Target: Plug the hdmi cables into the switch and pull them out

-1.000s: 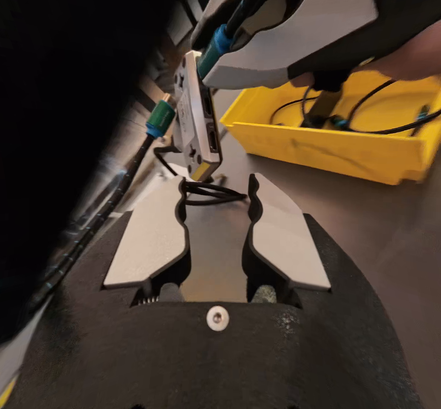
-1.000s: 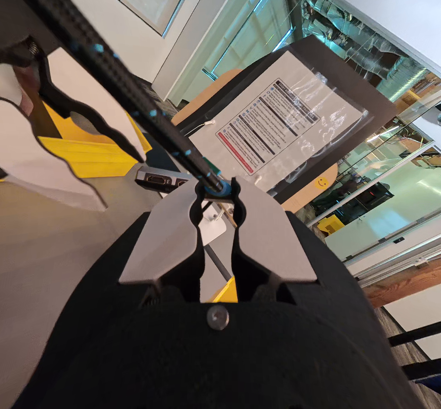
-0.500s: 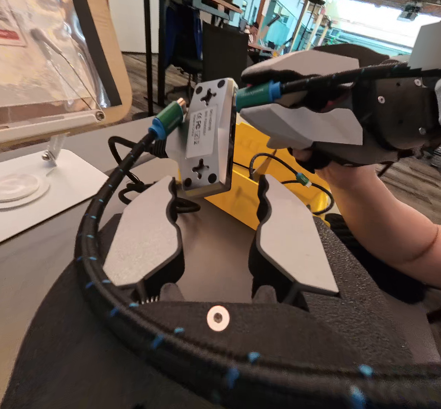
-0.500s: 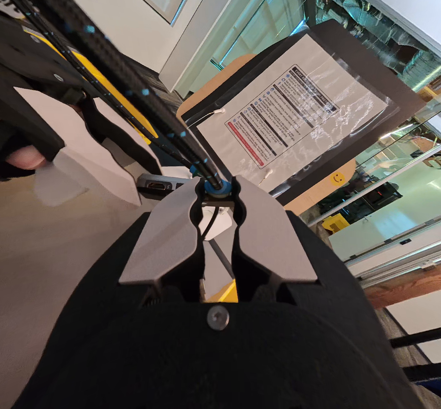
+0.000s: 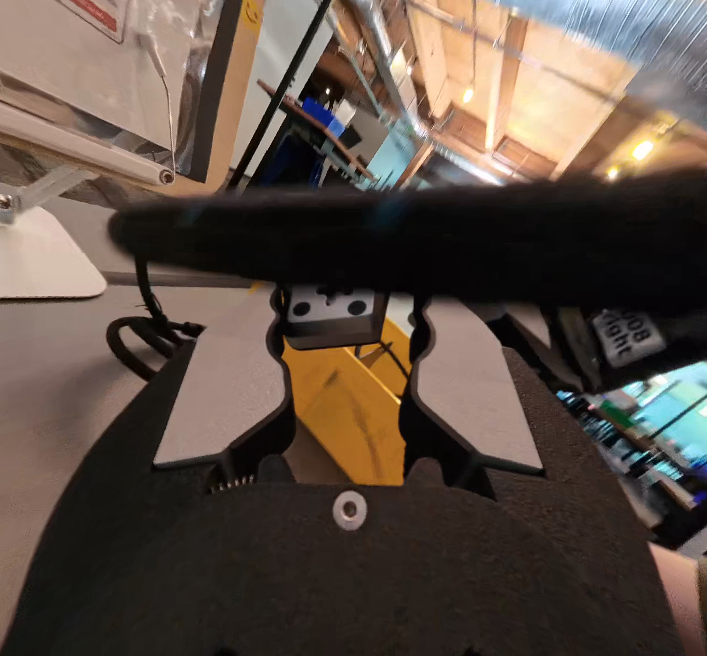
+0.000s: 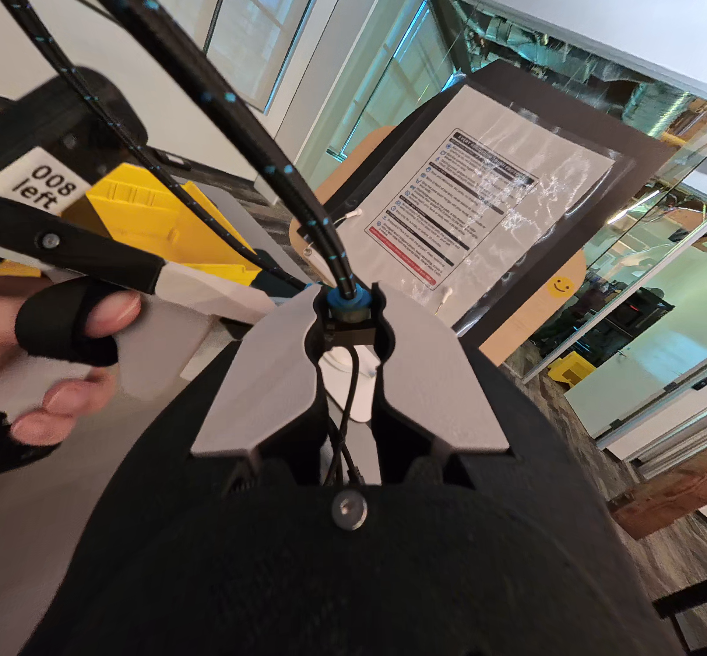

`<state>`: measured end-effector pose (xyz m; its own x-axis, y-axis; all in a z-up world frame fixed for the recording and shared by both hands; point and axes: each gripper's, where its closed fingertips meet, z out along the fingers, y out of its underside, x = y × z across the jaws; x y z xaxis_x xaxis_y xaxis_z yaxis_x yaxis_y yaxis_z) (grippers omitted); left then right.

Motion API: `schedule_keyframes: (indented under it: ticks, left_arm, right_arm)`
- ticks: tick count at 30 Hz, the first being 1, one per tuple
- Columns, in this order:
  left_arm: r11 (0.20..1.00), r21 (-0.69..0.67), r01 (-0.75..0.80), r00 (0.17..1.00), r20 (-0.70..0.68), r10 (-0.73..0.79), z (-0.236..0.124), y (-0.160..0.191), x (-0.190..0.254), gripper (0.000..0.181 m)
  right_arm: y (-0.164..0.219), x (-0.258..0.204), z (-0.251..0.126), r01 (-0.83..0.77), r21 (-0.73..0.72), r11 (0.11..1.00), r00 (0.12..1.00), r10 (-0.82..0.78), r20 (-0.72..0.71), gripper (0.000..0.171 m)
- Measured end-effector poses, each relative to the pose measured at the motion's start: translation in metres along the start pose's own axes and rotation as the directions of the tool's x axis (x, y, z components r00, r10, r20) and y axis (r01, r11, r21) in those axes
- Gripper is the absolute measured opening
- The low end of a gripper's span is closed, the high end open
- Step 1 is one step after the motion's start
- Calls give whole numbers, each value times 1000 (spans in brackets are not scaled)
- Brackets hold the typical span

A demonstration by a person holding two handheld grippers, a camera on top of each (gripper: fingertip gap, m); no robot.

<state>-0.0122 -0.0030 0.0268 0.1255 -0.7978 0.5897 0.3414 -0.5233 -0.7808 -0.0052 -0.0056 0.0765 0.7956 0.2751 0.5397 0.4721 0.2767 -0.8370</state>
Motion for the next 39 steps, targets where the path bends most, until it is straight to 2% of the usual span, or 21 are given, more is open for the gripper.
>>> schedule_keyframes:
  ticks: [8,11,19,27,30,32,39]
  left_arm:
    - [955,62,292,953,-106,-284,3,-2,-12,57]
    - [933,66,354,927,-158,-340,7,1,-15,59]
    - [983,58,172,980,-111,-165,10,8,-5,64]
    - [981,129,146,987,-90,-135,7,4,-6,66]
    - [962,165,218,971,-134,-197,4,-1,-5,66]
    - [952,157,263,958,-163,-238,5,-1,-6,66]
    - [968,120,220,973,-94,-210,6,1,-13,63]
  right_arm:
    - [3,-4,2,-15,18,1000,1000,15,-13,22]
    - [9,-2,3,-6,-3,1000,1000,6,-20,22]
    - [5,8,0,-70,14,997,997,70,-15,22]
    - [-2,-1,0,-41,27,999,999,42,-1,22]
    - [-2,0,-1,-50,32,998,999,50,-2,22]
    - [-1,0,0,-56,28,998,998,56,-3,22]
    - [7,0,3,-35,-22,999,999,36,19,22]
